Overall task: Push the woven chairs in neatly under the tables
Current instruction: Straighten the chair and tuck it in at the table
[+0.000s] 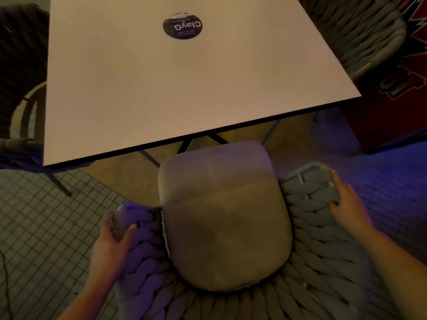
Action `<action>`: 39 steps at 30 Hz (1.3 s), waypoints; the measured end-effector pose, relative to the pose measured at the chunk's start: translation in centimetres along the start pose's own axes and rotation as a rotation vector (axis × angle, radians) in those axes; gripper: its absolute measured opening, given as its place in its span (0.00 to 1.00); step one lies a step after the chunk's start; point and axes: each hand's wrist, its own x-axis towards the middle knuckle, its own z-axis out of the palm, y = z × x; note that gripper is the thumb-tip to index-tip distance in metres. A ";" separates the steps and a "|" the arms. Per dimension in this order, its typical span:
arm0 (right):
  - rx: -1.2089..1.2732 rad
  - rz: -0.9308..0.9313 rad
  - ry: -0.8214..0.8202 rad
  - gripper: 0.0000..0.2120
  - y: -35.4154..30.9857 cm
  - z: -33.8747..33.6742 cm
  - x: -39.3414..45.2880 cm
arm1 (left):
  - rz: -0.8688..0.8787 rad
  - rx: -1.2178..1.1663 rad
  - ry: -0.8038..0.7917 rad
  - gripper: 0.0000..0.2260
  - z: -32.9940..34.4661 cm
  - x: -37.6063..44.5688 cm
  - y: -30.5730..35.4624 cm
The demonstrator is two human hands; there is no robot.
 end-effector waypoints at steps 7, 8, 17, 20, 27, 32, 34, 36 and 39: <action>-0.017 0.018 0.022 0.36 -0.4 -0.3 -0.5 | 0.109 0.122 0.000 0.26 0.3 2.4 1.0; -0.022 0.010 0.022 0.36 -0.3 -0.5 -0.5 | 0.120 0.125 0.002 0.25 0.3 2.3 0.9; 0.040 -0.005 0.080 0.32 -2.2 -0.8 -1.3 | 0.131 0.117 0.030 0.18 0.6 2.3 1.0; 0.037 -0.005 0.079 0.32 -2.0 -0.8 -1.0 | 0.121 0.108 0.045 0.19 0.7 2.2 1.2; -0.007 -0.010 0.053 0.34 -0.5 -0.7 -0.3 | 0.118 0.109 0.042 0.19 1.0 1.8 0.9; -0.003 -0.010 0.063 0.34 -0.7 -0.6 -0.4 | 0.113 0.109 0.016 0.18 0.7 2.2 0.8; 0.016 0.000 0.067 0.34 -0.8 -0.5 -0.6 | 0.112 0.102 0.006 0.19 0.7 2.3 0.7; 0.032 -0.008 0.074 0.34 -1.0 -0.4 -0.8 | 0.112 0.108 0.007 0.19 0.6 2.4 0.5; 0.044 0.008 0.083 0.33 -1.2 -0.3 -1.2 | 0.095 0.132 0.012 0.20 0.4 2.5 0.1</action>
